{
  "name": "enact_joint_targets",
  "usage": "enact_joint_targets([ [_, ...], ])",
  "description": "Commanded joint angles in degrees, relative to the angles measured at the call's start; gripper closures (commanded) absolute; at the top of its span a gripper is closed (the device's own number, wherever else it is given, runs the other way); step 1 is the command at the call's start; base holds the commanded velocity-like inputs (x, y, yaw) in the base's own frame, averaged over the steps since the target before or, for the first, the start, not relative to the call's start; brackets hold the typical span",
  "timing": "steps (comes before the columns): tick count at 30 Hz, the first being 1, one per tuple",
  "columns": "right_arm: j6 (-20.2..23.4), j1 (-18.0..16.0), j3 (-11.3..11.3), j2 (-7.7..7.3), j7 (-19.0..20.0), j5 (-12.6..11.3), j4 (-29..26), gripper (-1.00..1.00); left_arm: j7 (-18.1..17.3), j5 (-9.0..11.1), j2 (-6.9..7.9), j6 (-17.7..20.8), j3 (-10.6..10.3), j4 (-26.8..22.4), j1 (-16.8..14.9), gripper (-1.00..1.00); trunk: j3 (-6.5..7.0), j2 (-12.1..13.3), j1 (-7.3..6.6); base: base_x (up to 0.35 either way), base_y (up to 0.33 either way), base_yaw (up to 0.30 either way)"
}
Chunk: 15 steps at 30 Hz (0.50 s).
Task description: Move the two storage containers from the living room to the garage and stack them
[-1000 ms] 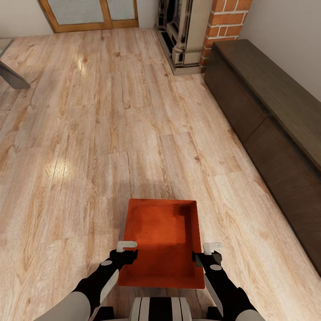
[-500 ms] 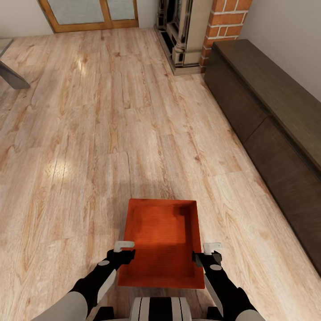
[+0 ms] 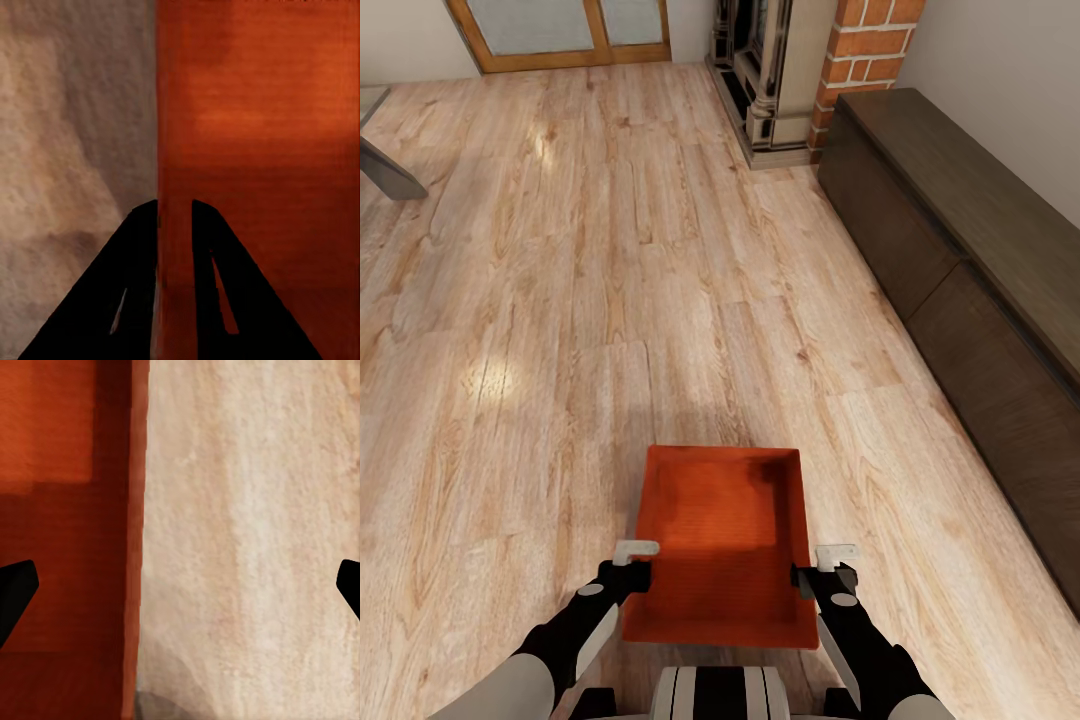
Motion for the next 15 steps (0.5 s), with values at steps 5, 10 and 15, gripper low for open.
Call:
enact_joint_targets([
  [5,0.47,-0.01,0.22,-0.03,-0.36,0.18,-0.11,-1.00,0.26,0.43,0.07,0.30,-0.45,-0.08,0.00,1.00,-0.03,-0.01,0.00,0.000,0.000,0.000],
  [10,0.47,-0.01,0.22,-0.03,-0.39,0.18,-0.10,-1.00,0.32,0.43,0.01,0.31,-0.49,-0.12,0.00,1.00,-0.03,-0.01,0.00,0.000,0.000,0.000],
  [15,0.47,-0.01,0.22,-0.03,-0.40,0.18,-0.10,-1.00,0.30,0.43,0.00,0.32,-0.53,-0.13,0.00,1.00,-0.03,-0.01,0.00,0.000,0.000,0.000],
])
